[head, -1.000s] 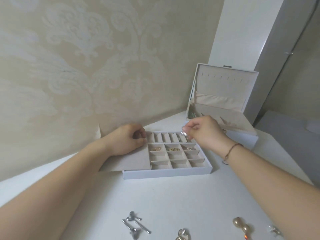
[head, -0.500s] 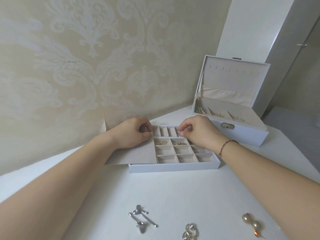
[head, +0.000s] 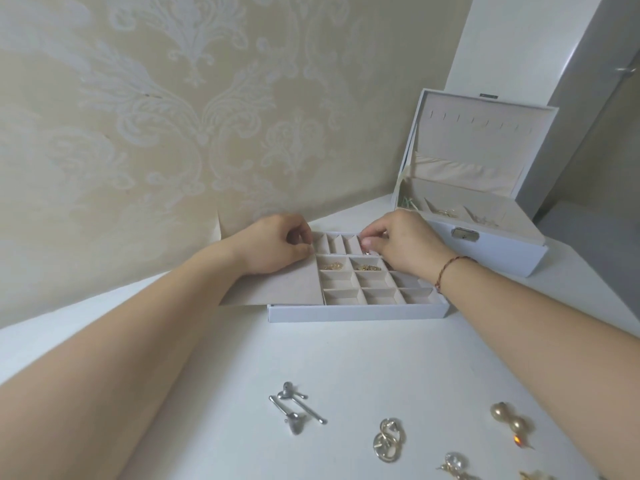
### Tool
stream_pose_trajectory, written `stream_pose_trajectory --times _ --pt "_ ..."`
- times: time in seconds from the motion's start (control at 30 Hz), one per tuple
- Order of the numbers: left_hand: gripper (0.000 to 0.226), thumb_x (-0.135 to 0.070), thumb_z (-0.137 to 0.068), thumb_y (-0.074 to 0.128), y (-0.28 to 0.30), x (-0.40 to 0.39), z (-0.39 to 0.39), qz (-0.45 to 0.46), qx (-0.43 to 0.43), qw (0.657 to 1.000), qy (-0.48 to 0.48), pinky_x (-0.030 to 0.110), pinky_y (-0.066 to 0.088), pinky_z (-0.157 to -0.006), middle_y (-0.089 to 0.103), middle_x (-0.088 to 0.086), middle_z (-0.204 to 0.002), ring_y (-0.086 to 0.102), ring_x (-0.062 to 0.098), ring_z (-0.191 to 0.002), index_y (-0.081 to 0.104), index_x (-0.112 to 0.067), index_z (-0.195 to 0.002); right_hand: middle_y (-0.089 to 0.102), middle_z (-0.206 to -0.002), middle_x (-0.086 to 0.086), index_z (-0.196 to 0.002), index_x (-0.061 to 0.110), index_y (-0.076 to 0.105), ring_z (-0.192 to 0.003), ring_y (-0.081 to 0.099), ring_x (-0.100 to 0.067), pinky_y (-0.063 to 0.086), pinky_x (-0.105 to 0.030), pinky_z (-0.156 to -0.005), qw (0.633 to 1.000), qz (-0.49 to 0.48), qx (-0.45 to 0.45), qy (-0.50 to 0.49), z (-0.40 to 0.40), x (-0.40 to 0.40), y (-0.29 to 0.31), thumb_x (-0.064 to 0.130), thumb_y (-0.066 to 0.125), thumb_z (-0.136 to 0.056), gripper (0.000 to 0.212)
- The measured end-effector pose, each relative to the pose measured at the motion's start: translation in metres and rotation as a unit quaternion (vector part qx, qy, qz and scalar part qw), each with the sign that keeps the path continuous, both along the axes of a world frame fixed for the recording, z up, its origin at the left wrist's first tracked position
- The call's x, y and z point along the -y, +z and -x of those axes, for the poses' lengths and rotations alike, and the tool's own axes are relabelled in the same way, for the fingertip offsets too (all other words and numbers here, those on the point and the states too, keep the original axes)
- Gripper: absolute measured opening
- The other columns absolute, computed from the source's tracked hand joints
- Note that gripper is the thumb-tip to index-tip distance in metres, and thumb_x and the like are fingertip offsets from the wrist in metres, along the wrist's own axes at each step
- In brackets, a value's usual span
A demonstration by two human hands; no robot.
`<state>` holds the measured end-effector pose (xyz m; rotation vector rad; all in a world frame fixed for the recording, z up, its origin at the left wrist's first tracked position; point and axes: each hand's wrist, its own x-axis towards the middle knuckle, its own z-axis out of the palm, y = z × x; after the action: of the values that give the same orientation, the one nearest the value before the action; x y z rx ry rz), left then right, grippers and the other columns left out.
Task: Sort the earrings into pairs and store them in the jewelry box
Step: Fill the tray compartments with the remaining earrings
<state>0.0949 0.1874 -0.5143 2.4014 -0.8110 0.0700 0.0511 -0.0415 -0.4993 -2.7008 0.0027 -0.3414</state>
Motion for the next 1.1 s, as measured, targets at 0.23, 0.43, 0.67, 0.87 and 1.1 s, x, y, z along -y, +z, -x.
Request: stream_pose_trajectory --times 0.23,0.43,0.67,0.87,1.1 --pt "0.007 -0.022 -0.089 0.062 -0.001 0.0 0.0 -0.001 0.001 1.0 0.004 0.017 0.037 -0.063 0.053 -0.011 -0.076 0.048 0.002 -0.067 0.062 -0.02 -0.096 0.069 -0.076 0.008 -0.086 0.027 0.073 -0.072 0.061 -0.009 0.054 -0.034 -0.075 0.994 0.032 -0.019 0.1 0.094 -0.062 0.041 0.05 0.065 -0.083 0.024" --pt "0.007 -0.022 -0.09 0.061 0.0 0.0 0.001 0.0 0.001 1.0 0.002 0.016 0.036 -0.062 0.052 -0.012 -0.076 0.047 0.001 -0.066 0.062 -0.02 -0.097 0.056 -0.1 0.0 -0.091 0.025 0.06 -0.092 0.054 -0.029 0.032 -0.037 -0.067 0.95 0.199 -0.108 0.213 0.174 -0.114 0.027 0.076 0.041 -0.082 0.056" --pt "0.005 -0.021 -0.089 0.062 -0.001 0.0 0.0 0.004 -0.001 1.0 -0.001 0.018 0.037 -0.062 0.052 -0.011 -0.074 0.047 0.003 -0.065 0.061 -0.021 -0.095 0.051 -0.059 0.012 -0.055 0.035 0.061 -0.032 0.02 -0.019 0.02 -0.023 -0.028 0.94 0.273 0.031 0.203 0.181 -0.11 -0.018 0.047 0.065 -0.051 0.014" --pt "0.005 -0.022 -0.089 0.062 -0.001 -0.001 -0.001 0.005 -0.004 1.0 0.0 0.019 0.037 -0.063 0.053 -0.01 -0.075 0.048 0.003 -0.066 0.061 -0.022 -0.094 0.052 -0.066 0.012 -0.065 0.033 0.057 -0.034 0.021 -0.02 0.002 -0.023 -0.037 0.93 0.278 0.059 0.236 0.171 -0.099 -0.022 0.033 0.075 -0.052 0.023" --pt "0.006 -0.021 -0.089 0.062 -0.002 0.0 -0.001 0.008 -0.002 1.0 -0.002 0.02 0.038 -0.064 0.053 -0.011 -0.075 0.048 0.003 -0.066 0.061 -0.021 -0.094 0.063 -0.09 0.014 -0.092 0.034 0.069 -0.088 0.053 -0.009 0.046 -0.029 -0.075 0.995 0.062 0.036 0.075 0.099 -0.056 0.015 0.028 0.061 -0.091 0.01"
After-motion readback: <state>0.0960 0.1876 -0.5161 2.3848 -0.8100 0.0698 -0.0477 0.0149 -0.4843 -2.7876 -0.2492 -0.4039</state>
